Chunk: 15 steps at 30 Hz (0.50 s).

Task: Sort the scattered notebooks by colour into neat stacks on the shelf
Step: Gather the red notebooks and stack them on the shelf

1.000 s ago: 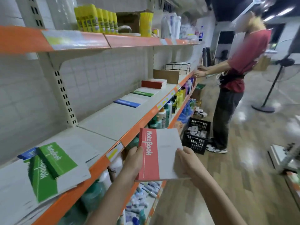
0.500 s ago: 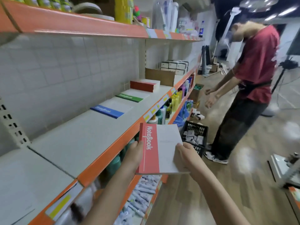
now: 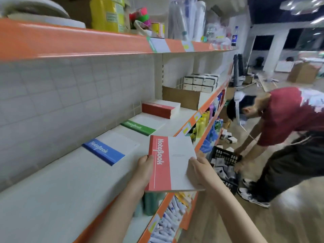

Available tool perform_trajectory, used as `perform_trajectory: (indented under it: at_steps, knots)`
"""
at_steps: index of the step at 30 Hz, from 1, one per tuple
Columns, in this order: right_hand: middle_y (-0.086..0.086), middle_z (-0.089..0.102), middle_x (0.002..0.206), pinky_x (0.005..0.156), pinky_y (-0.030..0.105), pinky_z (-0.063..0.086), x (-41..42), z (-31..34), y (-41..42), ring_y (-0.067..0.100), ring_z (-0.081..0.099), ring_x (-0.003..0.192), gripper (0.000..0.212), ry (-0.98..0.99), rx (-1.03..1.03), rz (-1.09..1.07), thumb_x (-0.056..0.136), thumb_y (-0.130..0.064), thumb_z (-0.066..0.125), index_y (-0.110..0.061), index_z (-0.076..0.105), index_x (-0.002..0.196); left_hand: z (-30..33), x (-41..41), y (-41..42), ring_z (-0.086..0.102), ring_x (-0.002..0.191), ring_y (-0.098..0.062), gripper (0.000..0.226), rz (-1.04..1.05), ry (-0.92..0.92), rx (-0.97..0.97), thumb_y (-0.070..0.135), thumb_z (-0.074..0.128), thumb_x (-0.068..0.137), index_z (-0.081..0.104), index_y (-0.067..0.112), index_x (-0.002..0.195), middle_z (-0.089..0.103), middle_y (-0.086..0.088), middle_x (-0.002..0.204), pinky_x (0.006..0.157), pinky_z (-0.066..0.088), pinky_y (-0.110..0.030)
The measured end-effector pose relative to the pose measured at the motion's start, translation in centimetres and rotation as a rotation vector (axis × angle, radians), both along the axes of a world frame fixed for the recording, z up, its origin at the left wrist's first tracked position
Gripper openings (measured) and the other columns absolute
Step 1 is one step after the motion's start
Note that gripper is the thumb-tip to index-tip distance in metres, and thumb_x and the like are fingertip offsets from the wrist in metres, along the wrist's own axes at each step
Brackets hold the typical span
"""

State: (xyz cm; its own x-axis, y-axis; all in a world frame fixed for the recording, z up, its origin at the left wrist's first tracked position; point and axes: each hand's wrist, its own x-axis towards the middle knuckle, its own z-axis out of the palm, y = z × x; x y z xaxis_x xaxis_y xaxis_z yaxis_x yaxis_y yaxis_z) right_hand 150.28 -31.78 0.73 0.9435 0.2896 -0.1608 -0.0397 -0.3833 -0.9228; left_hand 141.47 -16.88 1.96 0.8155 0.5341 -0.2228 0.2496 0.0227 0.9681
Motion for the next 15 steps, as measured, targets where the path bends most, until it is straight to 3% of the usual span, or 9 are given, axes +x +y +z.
perform_trajectory:
  at_steps: [5, 9, 12, 15]
  knots:
    - [0.003, 0.050, 0.079, 0.060, 0.028, 0.034, 7.0, -0.4, 2.8, 0.019, 0.049, 0.075, 0.023, -0.025, 0.059, 0.075, 0.098, -0.023, 0.039, -0.015, 0.051, 0.079, 0.0, 5.5, 1.9, 0.067, 0.082, -0.028, 0.037, 0.092, -0.014, -0.032, 0.027, 0.036, 0.101, 0.060, 0.000, 0.110, 0.069, -0.019, 0.100, 0.067, 0.051, -0.030]
    - [0.004, 0.044, 0.076, 0.061, 0.029, 0.033, 13.1, -0.1, 5.7, 0.017, 0.044, 0.071, 0.026, -0.001, 0.110, 0.159, 0.098, -0.018, 0.038, -0.014, 0.044, 0.073, 0.1, 10.4, 3.9, 0.068, 0.079, -0.024, 0.034, 0.196, -0.008, -0.012, 0.032, 0.041, 0.100, 0.061, 0.007, 0.107, 0.071, -0.012, 0.093, 0.061, 0.049, -0.025]
    - [0.008, 0.034, 0.076, 0.053, 0.028, 0.027, 17.4, 0.4, 7.7, 0.019, 0.035, 0.067, 0.019, 0.004, 0.089, 0.239, 0.095, -0.017, 0.038, -0.014, 0.037, 0.076, 0.3, 14.3, 5.2, 0.070, 0.082, -0.024, 0.031, 0.282, -0.030, -0.017, 0.034, 0.043, 0.099, 0.063, 0.012, 0.107, 0.072, -0.009, 0.092, 0.065, 0.051, -0.026]
    - [0.007, 0.041, 0.082, 0.063, 0.030, 0.030, 21.7, 1.3, 9.3, 0.020, 0.040, 0.074, 0.014, -0.033, 0.057, 0.319, 0.096, -0.017, 0.038, -0.010, 0.048, 0.088, 0.6, 18.0, 6.1, 0.070, 0.080, -0.022, 0.030, 0.361, -0.041, -0.037, 0.035, 0.041, 0.100, 0.061, 0.015, 0.107, 0.072, -0.008, 0.093, 0.063, 0.052, -0.026]
